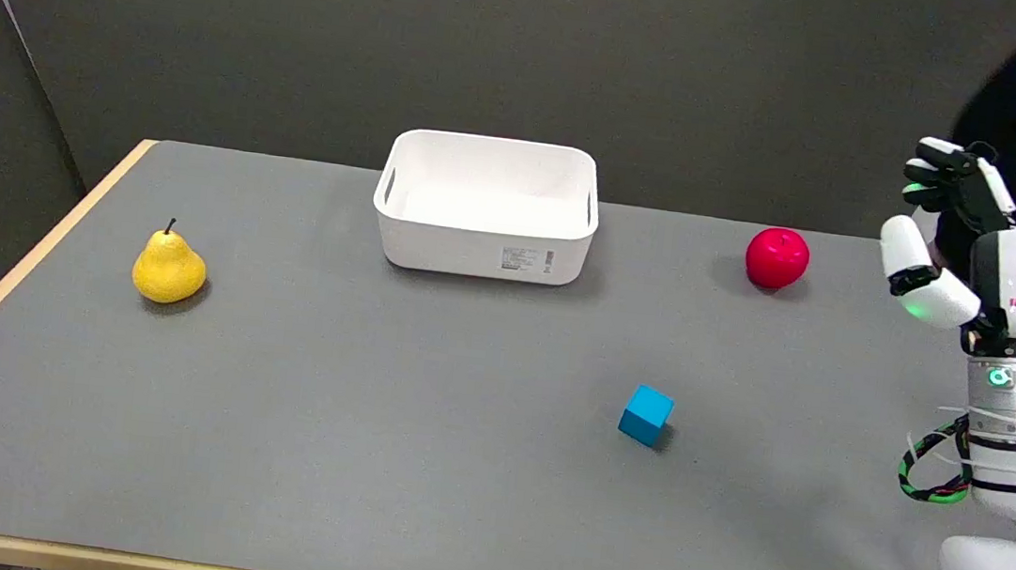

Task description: Pick up the cube.

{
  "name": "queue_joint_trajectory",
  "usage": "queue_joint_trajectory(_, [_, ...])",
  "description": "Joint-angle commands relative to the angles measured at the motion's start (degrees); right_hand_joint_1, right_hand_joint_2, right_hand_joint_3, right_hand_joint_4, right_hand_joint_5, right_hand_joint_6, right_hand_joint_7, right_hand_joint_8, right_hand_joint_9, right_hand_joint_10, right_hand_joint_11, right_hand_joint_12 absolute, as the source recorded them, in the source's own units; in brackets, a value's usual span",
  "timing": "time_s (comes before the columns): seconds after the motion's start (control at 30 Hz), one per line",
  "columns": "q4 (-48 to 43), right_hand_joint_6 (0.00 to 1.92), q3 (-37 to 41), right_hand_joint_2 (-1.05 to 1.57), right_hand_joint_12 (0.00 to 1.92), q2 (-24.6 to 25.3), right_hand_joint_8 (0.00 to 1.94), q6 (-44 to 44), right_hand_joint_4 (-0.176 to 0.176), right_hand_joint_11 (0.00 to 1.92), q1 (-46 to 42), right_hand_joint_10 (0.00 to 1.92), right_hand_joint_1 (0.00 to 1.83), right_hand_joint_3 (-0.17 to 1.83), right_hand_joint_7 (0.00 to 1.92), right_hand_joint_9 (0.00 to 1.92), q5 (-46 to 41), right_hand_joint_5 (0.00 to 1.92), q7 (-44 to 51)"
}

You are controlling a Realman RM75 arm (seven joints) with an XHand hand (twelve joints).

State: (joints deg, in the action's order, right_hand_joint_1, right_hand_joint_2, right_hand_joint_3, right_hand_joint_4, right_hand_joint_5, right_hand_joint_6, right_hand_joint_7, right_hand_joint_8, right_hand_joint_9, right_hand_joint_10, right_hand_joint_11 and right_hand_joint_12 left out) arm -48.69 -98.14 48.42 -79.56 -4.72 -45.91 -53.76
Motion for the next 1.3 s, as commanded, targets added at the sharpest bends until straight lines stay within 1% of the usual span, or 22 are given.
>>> queue_joint_trajectory(0.03, [-0.93, 0.62, 3.29, 0.73, 1.48, -1.41, 0.57, 9.78, 0.068, 0.29, 0.29, 1.07, 0.45, 0.90, 0.52, 0.49, 8.30, 0.33, 0.10])
queue_joint_trajectory(0.13, [-0.85, 0.61, 4.20, 0.73, 1.47, -1.79, 0.57, 9.88, 0.065, 0.28, -0.40, 1.07, 0.46, 0.90, 0.52, 0.49, 9.85, 0.33, 0.10])
queue_joint_trajectory(0.27, [-1.91, 0.61, 4.28, 0.72, 1.47, -2.82, 0.57, 11.45, 0.055, 0.27, -3.94, 1.08, 0.46, 0.90, 0.52, 0.49, 9.94, 0.32, 1.11])
queue_joint_trajectory(0.3, [-2.27, 0.59, 4.29, 0.72, 1.45, -2.84, 0.57, 11.47, 0.049, 0.25, -4.93, 1.09, 0.46, 0.88, 0.52, 0.48, 10.02, 0.32, 1.97])
queue_joint_trajectory(0.37, [-4.76, 0.57, 4.68, 0.72, 1.42, -2.92, 0.57, 11.31, 0.039, 0.23, -8.41, 1.10, 0.46, 0.85, 0.51, 0.47, 10.02, 0.32, 6.65])
queue_joint_trajectory(0.53, [-9.16, 0.56, 4.92, 0.68, 1.43, -2.03, 0.56, 9.23, 0.012, 0.23, -16.34, 1.11, 0.45, 0.84, 0.48, 0.44, 10.91, 0.31, 15.86])
queue_joint_trajectory(0.67, [-7.78, 0.56, 4.31, 0.67, 1.46, 0.46, 0.57, 7.68, -0.005, 0.24, -19.17, 1.11, 0.45, 0.83, 0.47, 0.43, 12.14, 0.31, 19.79])
queue_joint_trajectory(0.77, [-5.59, 0.56, 1.45, 0.66, 1.46, 2.41, 0.57, 4.34, -0.012, 0.24, -19.60, 1.11, 0.44, 0.83, 0.47, 0.43, 13.60, 0.31, 20.78])
queue_joint_trajectory(0.83, [-4.47, 0.56, -1.68, 0.66, 1.47, 3.68, 0.58, 0.57, -0.014, 0.24, -19.91, 1.12, 0.44, 0.82, 0.47, 0.43, 14.10, 0.31, 21.80])
queue_joint_trajectory(0.93, [-4.76, 0.58, -6.15, 0.65, 1.50, 4.58, 0.62, -1.54, -0.022, 0.27, -20.80, 1.14, 0.43, 0.82, 0.49, 0.44, 14.10, 0.32, 24.29])
queue_joint_trajectory(1.03, [-4.93, 0.59, -10.11, 0.65, 1.54, 4.99, 0.64, -1.87, -0.031, 0.30, -20.88, 1.16, 0.43, 0.82, 0.50, 0.45, 13.54, 0.33, 27.60])
queue_joint_trajectory(1.2, [-5.69, 0.63, -12.61, 0.64, 1.56, 5.93, 0.66, -1.65, -0.043, 0.32, -20.35, 1.18, 0.46, 0.81, 0.50, 0.47, 13.54, 0.34, 32.49])
queue_joint_trajectory(1.3, [-6.53, 0.64, -14.51, 0.64, 1.57, 6.03, 0.67, -0.73, -0.044, 0.32, -19.02, 1.18, 0.47, 0.82, 0.51, 0.47, 13.54, 0.35, 35.52])
